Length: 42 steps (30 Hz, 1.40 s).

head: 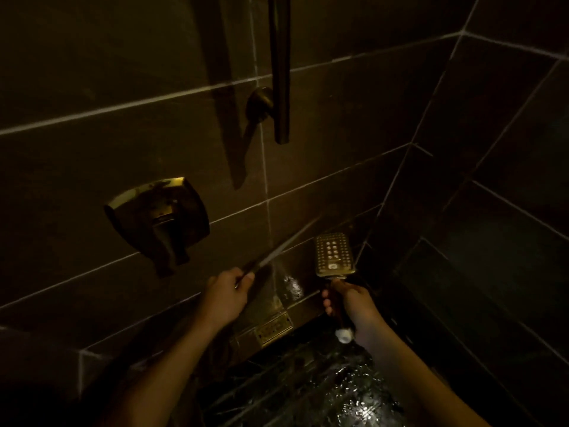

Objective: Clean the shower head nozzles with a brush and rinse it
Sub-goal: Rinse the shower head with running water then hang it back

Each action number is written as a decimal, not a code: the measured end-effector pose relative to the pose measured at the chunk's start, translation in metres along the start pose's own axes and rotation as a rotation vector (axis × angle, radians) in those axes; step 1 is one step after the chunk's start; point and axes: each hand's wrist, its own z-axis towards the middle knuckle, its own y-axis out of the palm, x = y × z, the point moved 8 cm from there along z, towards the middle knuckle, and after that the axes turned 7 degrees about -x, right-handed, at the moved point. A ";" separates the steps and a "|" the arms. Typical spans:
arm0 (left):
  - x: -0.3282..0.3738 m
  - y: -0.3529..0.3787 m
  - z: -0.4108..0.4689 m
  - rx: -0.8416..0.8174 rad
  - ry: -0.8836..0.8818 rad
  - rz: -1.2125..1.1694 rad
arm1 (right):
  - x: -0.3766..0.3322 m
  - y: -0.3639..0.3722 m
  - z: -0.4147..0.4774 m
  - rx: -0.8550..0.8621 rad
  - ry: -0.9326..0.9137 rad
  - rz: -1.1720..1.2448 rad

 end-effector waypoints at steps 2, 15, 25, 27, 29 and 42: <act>0.029 0.026 0.005 -0.017 0.037 0.069 | 0.002 -0.009 0.021 0.053 0.042 -0.054; 0.096 0.168 0.080 -0.012 0.001 0.214 | -0.005 -0.094 0.138 0.072 0.141 -0.057; 0.131 0.195 0.092 0.009 -0.010 0.328 | -0.011 -0.117 0.155 0.054 0.144 -0.048; 0.139 0.199 0.093 0.003 0.002 0.308 | -0.014 -0.119 0.155 0.063 0.134 -0.057; 0.149 0.207 0.095 -0.023 0.033 0.309 | -0.017 -0.120 0.154 0.058 0.126 -0.055; 0.151 0.217 0.107 -0.015 0.005 0.283 | -0.029 -0.130 0.155 0.068 0.104 -0.109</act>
